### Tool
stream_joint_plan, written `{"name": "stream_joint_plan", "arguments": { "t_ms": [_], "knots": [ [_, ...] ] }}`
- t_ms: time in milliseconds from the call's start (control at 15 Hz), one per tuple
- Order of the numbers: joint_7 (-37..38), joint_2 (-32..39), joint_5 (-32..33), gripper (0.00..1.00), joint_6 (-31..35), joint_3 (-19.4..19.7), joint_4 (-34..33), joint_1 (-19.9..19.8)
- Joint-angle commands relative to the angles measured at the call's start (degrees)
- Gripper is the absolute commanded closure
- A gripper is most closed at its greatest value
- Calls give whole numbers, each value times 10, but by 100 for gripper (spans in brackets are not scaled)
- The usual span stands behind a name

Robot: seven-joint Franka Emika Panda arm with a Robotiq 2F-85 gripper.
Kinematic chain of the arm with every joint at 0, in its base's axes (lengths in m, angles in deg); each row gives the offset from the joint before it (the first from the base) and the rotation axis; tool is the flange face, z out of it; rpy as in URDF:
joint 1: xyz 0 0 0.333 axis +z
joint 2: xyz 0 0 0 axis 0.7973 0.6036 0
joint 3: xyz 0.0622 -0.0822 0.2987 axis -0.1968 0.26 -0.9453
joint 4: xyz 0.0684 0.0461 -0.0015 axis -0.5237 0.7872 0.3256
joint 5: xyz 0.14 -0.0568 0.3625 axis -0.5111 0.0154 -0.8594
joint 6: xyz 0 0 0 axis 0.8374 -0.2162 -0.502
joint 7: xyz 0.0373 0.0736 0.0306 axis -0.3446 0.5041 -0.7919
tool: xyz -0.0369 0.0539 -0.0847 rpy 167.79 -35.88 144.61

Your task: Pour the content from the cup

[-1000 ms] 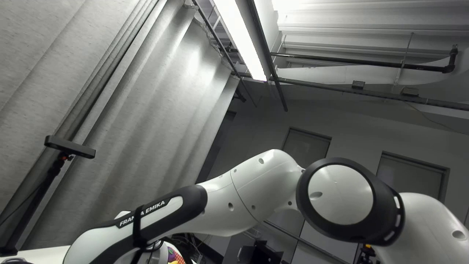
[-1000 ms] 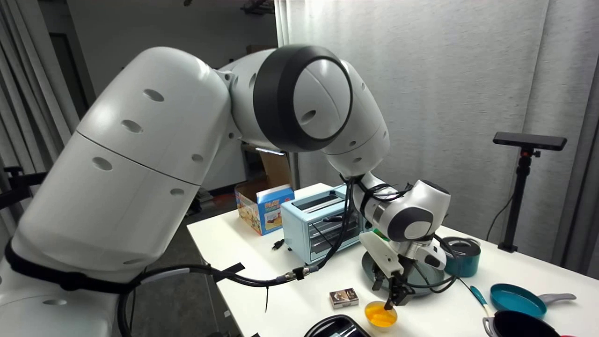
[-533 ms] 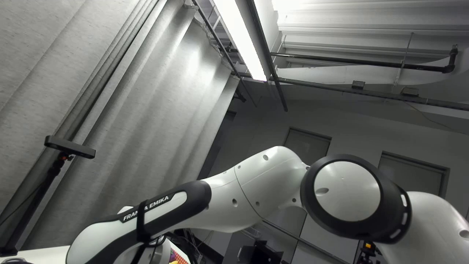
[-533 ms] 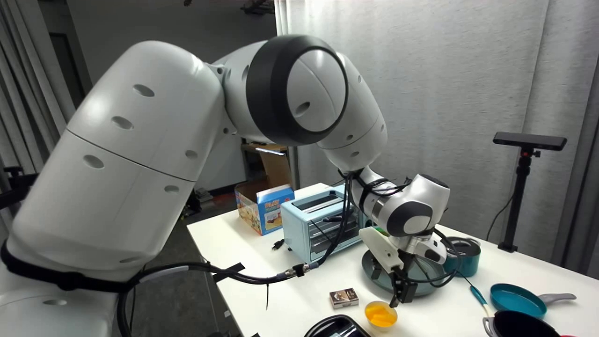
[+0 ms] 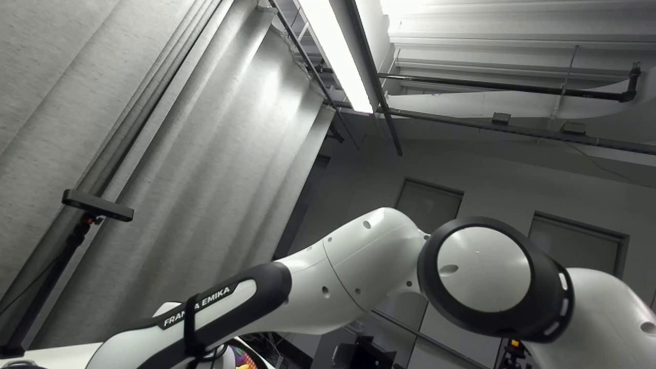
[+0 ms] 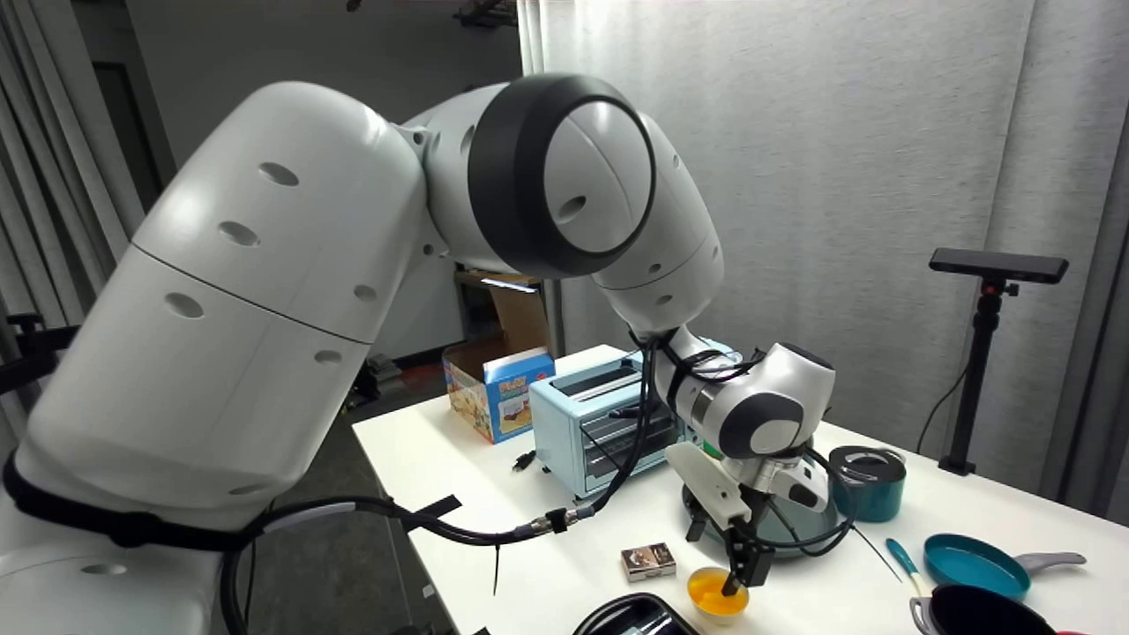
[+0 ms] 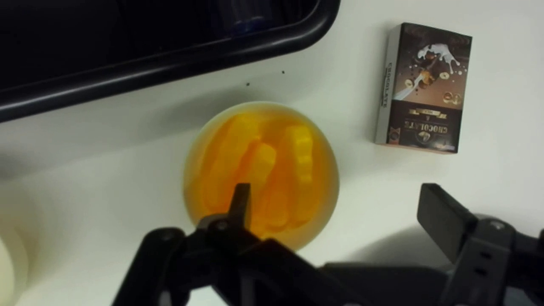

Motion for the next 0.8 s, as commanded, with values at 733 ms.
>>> {"name": "stream_joint_plan", "arguments": {
  "t_ms": [733],
  "knots": [
    [-19,-7,24,0,2,-4,10,31]
  ]
}}
